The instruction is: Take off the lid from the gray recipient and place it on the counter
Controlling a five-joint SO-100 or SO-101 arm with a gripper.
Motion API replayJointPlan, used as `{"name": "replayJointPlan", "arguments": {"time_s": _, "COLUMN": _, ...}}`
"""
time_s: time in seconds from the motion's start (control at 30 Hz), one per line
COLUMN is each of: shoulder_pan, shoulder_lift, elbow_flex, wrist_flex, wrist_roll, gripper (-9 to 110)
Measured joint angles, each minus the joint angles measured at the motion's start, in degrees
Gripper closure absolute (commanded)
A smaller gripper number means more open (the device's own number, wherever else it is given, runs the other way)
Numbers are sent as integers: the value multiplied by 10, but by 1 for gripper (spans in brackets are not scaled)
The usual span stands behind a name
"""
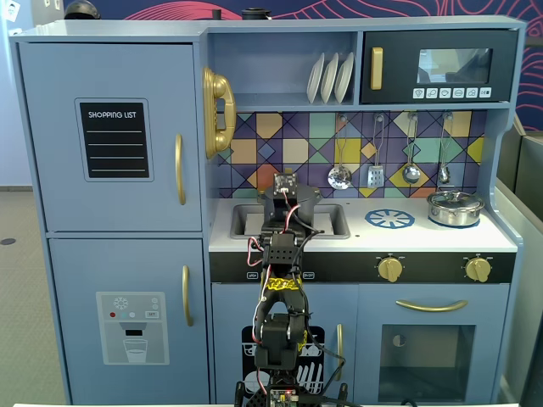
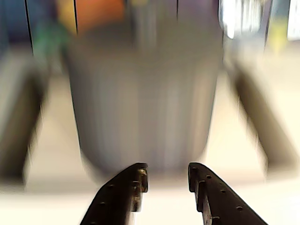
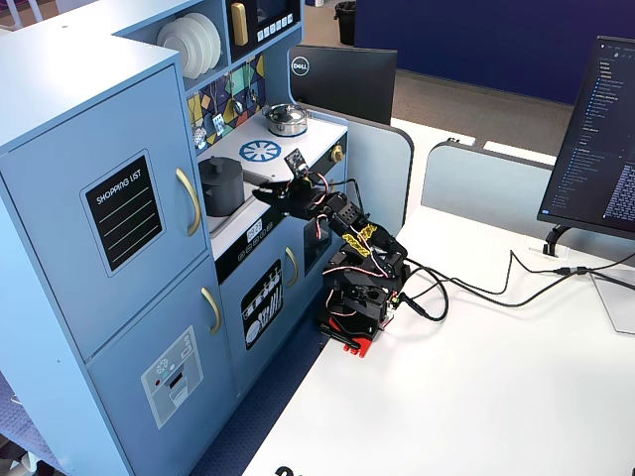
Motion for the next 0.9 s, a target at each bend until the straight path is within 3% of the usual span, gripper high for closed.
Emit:
{"name": "replayJointPlan", "arguments": {"time_s": 0.2, "shoulder_pan": 0, "shoulder_lift": -44, "elbow_flex": -30, "wrist_flex": -68, "wrist_roll": 0, "gripper": 78}}
{"name": "replayJointPlan", "arguments": {"time_s": 0.9, "shoulder_pan": 0, "shoulder_lift": -257, "elbow_flex": -80, "wrist_flex": -253, "wrist_roll": 3, "gripper": 83}}
